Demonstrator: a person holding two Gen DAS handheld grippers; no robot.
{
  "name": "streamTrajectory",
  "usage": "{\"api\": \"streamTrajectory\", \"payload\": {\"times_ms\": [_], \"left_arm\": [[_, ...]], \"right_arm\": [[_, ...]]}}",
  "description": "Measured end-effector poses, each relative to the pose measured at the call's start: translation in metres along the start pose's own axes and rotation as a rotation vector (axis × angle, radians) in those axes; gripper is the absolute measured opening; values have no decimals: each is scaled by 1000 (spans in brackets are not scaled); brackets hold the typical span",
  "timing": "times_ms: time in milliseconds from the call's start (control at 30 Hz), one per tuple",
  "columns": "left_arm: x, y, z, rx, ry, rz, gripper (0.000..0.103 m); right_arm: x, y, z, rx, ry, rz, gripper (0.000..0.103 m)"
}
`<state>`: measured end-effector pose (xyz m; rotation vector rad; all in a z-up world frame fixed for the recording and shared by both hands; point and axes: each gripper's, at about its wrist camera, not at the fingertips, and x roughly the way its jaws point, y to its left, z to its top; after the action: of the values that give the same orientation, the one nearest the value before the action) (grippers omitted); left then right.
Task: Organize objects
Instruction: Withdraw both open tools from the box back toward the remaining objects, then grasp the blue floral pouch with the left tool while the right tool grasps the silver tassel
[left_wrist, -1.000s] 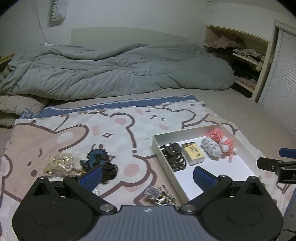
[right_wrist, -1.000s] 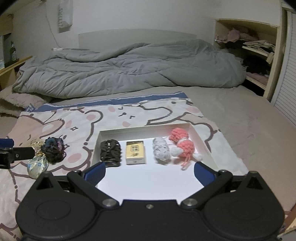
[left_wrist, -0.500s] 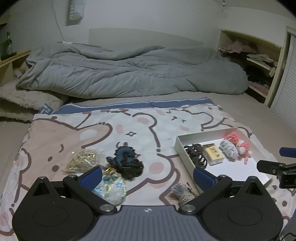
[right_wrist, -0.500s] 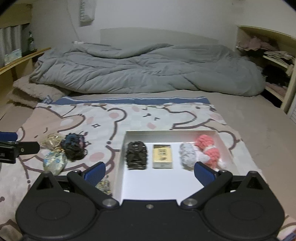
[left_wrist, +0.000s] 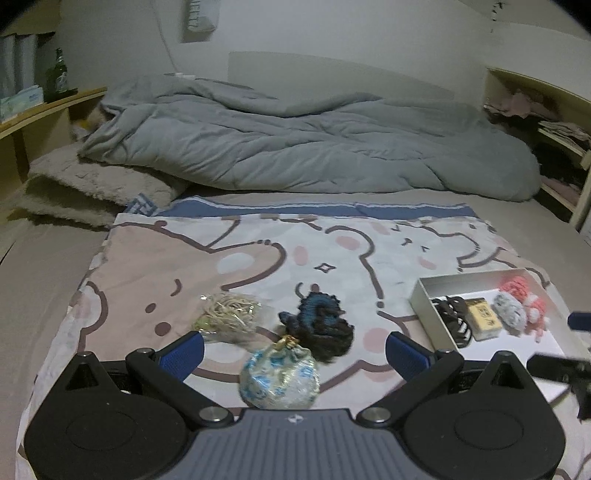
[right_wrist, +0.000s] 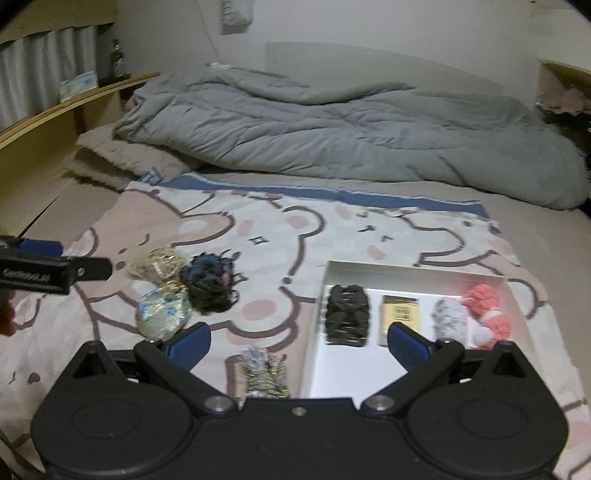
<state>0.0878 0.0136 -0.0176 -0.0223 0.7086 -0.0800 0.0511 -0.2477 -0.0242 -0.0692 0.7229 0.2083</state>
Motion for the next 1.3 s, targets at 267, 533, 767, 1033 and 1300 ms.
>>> {"api": "streamTrajectory", "payload": {"times_ms": [267, 533, 767, 1033, 1300], "left_arm": [[24, 9, 2, 6, 16, 33, 103], [50, 13, -1, 77, 49, -61, 103], [83, 16, -3, 111, 126, -65, 102], [119, 13, -15, 171, 233, -67, 102], [153, 12, -24, 155, 314, -46, 103]], "right_arm": [[39, 14, 1, -75, 48, 61, 101], [79, 13, -7, -95, 161, 111, 64], [103, 12, -17, -51, 294, 159, 57], [127, 22, -19, -71, 382, 137, 53], [151, 38, -27, -182, 445, 89, 54]]}}
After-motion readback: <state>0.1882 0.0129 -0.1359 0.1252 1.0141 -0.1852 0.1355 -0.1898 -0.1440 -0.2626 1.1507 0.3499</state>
